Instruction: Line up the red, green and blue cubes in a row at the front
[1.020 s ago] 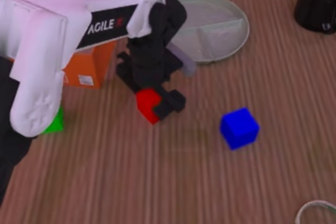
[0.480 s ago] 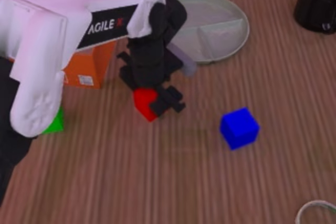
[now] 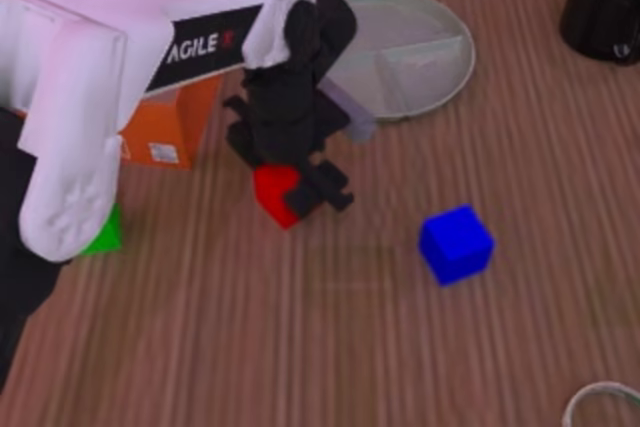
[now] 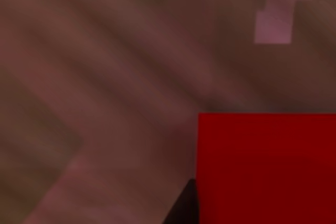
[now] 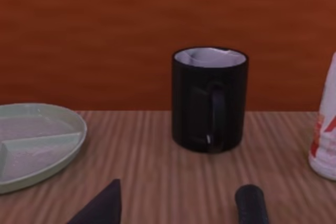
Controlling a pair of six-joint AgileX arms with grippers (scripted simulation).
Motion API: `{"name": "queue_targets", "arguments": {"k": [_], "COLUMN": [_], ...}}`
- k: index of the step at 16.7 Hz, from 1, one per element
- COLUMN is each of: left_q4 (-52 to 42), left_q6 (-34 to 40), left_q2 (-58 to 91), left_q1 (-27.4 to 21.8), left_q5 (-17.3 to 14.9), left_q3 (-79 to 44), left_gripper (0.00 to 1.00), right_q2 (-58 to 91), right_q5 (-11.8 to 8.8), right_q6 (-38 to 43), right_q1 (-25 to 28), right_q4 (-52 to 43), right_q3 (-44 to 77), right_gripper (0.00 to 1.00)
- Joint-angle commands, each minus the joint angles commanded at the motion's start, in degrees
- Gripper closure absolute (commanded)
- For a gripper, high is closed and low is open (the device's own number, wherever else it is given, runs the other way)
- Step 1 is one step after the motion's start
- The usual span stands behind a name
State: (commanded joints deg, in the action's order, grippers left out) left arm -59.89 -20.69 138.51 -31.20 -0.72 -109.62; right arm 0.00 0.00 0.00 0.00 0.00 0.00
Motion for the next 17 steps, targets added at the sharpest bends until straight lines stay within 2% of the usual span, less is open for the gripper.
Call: {"name": "queue_targets", "arguments": {"k": [7,13,17], "left_q4": [-12.49,-12.24,-9.78], "left_q6": [0.15,-0.5,-5.55], "left_q2": [-2.92,-3.57,-10.63], "left_q1": [1.03,0.48,-1.56], "left_q5": [0.05,0.08,0.07], "left_q3": [-9.35,-8.6,0.16], "left_gripper": [1.0,1.0,1.0], "right_q2": [0.0,0.0,0.0], "right_q5": [0.0,0.0,0.0], "right_q6": [0.0,0.0,0.0], "right_q1": [0.0,0.0,0.0], "right_q4": [0.0,0.0,0.0], "right_q3": [0.0,0.0,0.0], "right_gripper": [0.0,0.0,0.0]}}
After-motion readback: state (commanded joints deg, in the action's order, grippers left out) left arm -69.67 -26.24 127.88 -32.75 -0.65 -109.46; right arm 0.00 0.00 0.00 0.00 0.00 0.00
